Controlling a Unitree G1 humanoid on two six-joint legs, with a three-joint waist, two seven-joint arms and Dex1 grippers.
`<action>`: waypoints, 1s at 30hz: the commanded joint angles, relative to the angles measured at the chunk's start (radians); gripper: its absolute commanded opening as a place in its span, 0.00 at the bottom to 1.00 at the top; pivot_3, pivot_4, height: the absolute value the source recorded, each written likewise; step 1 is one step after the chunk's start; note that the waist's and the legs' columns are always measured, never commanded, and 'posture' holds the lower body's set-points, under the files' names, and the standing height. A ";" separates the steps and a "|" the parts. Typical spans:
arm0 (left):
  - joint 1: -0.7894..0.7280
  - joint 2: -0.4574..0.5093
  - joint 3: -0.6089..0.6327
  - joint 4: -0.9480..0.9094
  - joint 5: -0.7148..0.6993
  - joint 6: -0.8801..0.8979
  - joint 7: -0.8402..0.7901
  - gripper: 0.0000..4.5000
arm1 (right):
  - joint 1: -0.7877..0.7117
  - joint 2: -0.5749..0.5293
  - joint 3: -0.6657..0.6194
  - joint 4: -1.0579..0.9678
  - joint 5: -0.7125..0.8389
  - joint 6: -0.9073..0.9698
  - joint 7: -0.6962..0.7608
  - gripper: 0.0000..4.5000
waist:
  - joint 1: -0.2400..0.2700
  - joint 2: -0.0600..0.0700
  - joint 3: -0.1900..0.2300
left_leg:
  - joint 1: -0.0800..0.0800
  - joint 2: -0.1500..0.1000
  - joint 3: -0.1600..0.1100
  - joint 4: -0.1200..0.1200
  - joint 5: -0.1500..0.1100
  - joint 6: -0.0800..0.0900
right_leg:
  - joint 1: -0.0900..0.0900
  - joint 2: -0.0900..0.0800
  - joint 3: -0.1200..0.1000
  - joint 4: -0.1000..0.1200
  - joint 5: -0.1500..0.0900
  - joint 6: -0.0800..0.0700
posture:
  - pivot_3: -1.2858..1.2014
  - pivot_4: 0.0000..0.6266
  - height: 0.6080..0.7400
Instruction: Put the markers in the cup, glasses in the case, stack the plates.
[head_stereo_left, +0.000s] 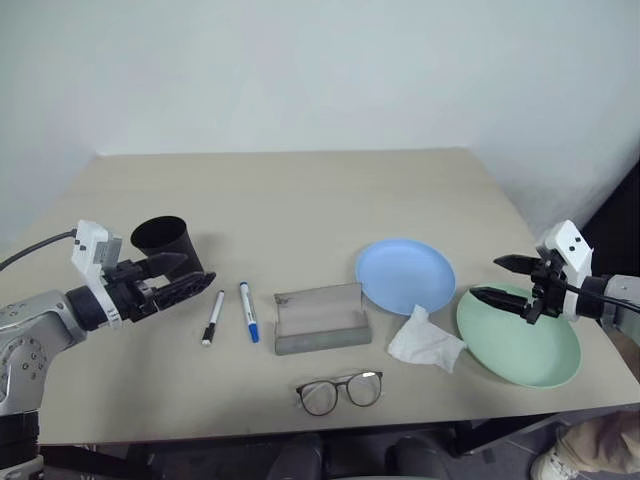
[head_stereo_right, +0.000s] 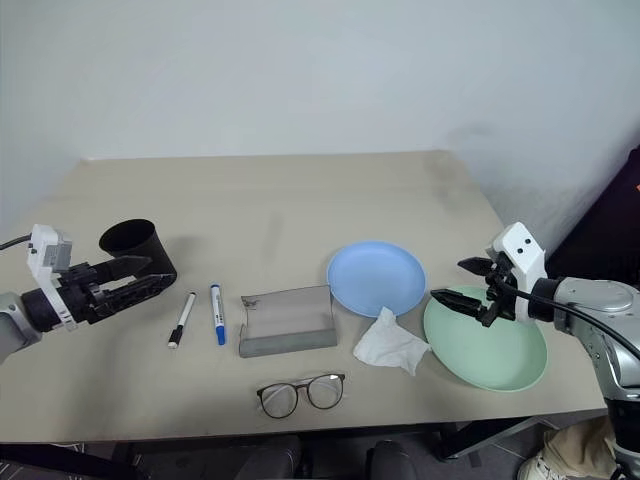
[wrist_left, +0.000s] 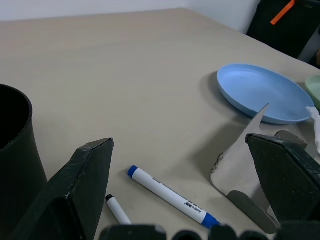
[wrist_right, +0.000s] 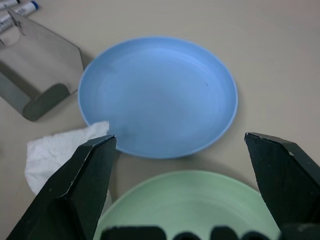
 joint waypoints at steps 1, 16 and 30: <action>-0.022 0.001 -0.018 -0.001 0.012 -0.041 -0.026 1.00 | 0.009 -0.022 -0.045 -0.045 0.021 0.013 -0.007 0.99 | 0.001 0.000 0.000 | 0.000 0.000 0.000 0.000 0.000 0.000 | 0.000 0.000 0.000 0.000 0.000 0.000 | 0.52 0.00 1.00; -0.104 0.014 -0.130 0.058 0.090 -0.135 -0.120 1.00 | 0.338 -0.037 -0.053 -0.367 -0.020 0.100 -0.115 0.99 | 0.004 0.000 0.000 | 0.000 0.001 0.000 0.000 0.000 0.000 | 0.000 0.000 -0.001 0.000 0.000 0.000 | 0.52 0.00 1.00; -0.020 0.047 -0.140 0.084 0.193 -0.403 -0.311 1.00 | 0.410 -0.079 0.014 -0.387 -0.114 0.094 -0.156 0.95 | 0.004 -0.001 0.000 | -0.001 0.015 0.022 0.000 -0.001 -0.001 | -0.008 -0.002 -0.001 -0.002 0.000 -0.001 | 0.52 0.00 1.00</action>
